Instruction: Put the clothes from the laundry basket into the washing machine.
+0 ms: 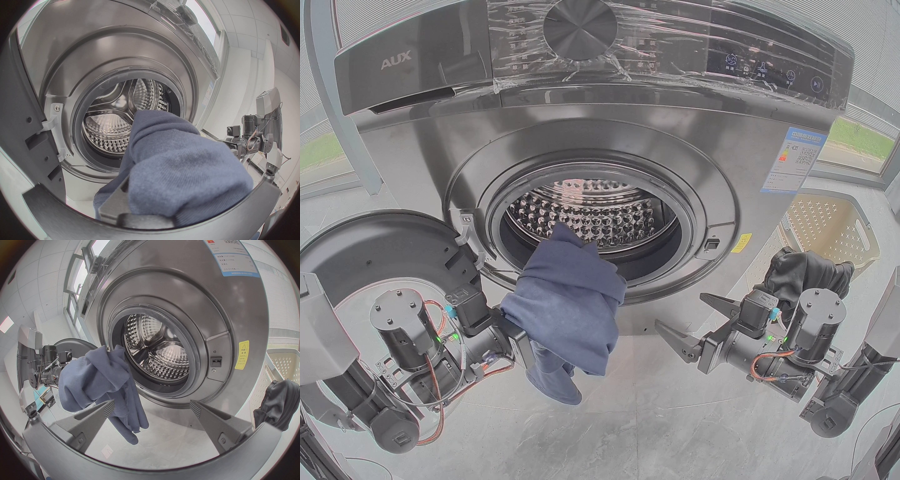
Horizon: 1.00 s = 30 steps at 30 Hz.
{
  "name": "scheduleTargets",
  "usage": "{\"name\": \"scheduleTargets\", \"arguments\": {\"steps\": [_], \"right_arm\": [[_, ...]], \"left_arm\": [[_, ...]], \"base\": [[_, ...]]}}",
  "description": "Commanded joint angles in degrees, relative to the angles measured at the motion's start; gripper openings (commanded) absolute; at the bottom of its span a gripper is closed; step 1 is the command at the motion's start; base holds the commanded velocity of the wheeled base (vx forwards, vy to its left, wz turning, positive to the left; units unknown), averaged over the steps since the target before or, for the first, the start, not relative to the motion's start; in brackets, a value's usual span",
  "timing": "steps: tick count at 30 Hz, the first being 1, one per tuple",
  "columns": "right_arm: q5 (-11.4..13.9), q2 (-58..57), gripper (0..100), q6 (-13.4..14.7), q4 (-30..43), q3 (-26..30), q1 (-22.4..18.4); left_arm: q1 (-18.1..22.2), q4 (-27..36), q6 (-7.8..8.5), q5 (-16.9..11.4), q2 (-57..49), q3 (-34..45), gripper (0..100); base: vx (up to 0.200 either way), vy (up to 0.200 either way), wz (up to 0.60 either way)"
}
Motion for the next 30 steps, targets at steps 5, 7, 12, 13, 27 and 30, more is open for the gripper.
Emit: {"name": "scheduleTargets", "arguments": {"steps": [5,7,12,13,27,30], "right_arm": [[0.0,0.0,100,0.2,0.0,0.1,0.6],[0.0,0.1,100,0.2,0.0,0.1,0.6],[0.0,0.1,100,0.3,0.0,0.4,1.4],[0.0,0.0,100,0.3,0.0,0.4,1.4],[0.0,-0.8,100,0.3,0.0,1.3,3.8],[0.0,-1.9,100,0.3,0.0,1.4,3.7]], "left_arm": [[-0.6,0.0,-0.04,0.1,0.7,0.0,0],[-0.6,0.0,-0.04,0.0,0.7,0.0,0],[-0.8,0.0,-0.04,0.1,0.8,0.0,0],[-0.9,0.0,-0.04,0.1,0.8,0.0,0],[-3.8,0.0,-0.30,1.2,0.9,0.1,0],[-3.8,0.0,-0.65,1.8,0.9,0.2,0]], "base": [[0.200,0.000,0.00],[0.200,0.000,0.00],[0.080,0.000,0.00],[0.000,0.000,0.00],[0.000,0.000,0.00],[0.000,0.000,0.00]]}}
